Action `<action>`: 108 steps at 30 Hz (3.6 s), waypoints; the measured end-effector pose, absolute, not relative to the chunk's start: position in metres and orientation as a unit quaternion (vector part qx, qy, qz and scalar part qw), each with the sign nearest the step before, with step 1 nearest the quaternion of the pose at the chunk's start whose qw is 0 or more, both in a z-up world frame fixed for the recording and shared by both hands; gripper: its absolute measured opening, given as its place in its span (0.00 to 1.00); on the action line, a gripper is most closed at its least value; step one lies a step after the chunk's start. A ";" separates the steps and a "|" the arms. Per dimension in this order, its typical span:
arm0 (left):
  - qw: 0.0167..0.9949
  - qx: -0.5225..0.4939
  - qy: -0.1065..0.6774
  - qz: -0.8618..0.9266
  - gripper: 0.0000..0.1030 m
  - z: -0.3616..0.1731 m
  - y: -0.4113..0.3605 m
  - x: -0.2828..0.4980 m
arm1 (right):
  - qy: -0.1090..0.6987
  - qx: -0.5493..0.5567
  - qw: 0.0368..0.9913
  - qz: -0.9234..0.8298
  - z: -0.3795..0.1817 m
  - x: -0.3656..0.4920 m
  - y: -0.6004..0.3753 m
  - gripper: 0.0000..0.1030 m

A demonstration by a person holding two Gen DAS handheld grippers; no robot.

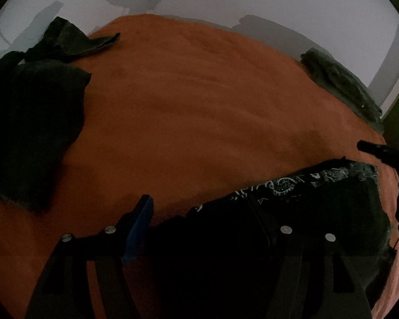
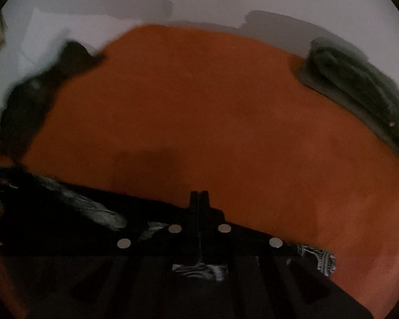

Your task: Fold clothes

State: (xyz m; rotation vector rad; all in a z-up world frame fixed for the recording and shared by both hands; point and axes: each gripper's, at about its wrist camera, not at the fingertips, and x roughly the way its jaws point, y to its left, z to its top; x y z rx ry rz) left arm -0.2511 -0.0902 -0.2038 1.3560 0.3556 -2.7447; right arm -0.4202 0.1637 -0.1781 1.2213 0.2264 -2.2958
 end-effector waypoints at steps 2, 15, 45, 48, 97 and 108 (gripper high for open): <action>0.025 0.439 0.114 -0.891 0.69 -0.203 -0.090 -0.249 | 0.087 0.499 0.320 -0.801 -0.186 -0.423 0.158 0.22; 0.014 0.449 0.117 -0.886 0.70 -0.202 -0.098 -0.251 | 0.230 0.559 0.342 -0.719 -0.194 -0.404 0.147 0.71; 0.023 0.411 0.140 -0.900 0.72 -0.200 -0.105 -0.250 | -0.047 0.484 0.259 -0.835 -0.179 -0.422 0.236 0.05; 0.036 0.373 0.163 -0.913 0.72 -0.190 -0.112 -0.239 | -0.041 0.499 0.232 -0.834 -0.194 -0.425 0.238 0.05; -0.024 0.420 0.020 -0.907 0.74 -0.205 -0.017 -0.243 | -0.146 0.502 0.151 -0.839 -0.199 -0.155 0.337 0.40; -0.027 0.421 0.013 -0.907 0.74 -0.204 -0.016 -0.245 | -0.086 0.538 0.181 -0.819 -0.223 -0.181 0.297 0.16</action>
